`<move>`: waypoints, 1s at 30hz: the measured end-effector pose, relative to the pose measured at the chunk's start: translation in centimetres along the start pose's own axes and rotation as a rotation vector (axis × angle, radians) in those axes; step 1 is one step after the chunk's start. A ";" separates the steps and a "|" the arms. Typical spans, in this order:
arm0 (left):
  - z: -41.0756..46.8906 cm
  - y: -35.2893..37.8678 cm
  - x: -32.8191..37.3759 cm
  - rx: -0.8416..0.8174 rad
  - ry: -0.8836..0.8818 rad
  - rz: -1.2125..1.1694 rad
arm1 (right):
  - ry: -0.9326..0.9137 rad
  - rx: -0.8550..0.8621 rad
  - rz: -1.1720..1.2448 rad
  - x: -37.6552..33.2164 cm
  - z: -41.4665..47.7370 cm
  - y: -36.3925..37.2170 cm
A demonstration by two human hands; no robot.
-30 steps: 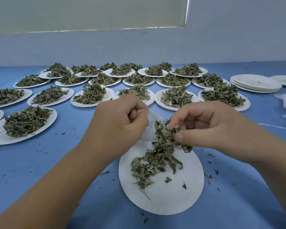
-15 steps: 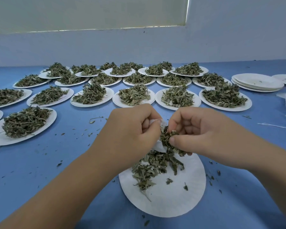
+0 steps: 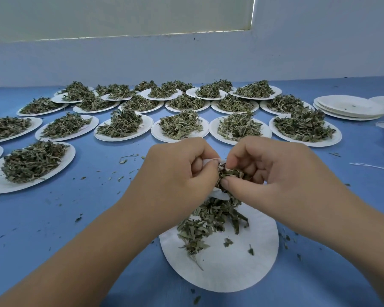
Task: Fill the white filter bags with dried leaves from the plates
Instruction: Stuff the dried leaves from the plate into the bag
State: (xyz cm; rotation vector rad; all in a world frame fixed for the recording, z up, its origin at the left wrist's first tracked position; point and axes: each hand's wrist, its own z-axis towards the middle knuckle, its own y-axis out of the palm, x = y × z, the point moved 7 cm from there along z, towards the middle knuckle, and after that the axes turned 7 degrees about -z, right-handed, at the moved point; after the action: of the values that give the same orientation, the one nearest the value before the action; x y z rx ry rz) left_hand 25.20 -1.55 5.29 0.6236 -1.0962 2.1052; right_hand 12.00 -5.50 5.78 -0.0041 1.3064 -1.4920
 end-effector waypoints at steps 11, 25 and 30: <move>0.2 0.3 -0.6 -0.007 -0.122 -0.132 | 0.061 0.108 -0.193 0.7 -0.2 0.2; 0.2 0.3 -0.7 -0.011 -0.177 -0.225 | -0.090 0.183 -0.403 -0.6 -0.3 0.1; 0.1 0.5 -0.8 -0.028 -0.191 -0.244 | -0.115 0.138 -0.364 -0.7 -0.2 0.6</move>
State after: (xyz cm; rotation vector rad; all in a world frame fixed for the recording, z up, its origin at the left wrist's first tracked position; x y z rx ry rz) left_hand 25.33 -2.14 4.58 0.9116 -1.0900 1.8477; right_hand 12.53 -4.75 5.69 -0.2457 1.1482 -1.8593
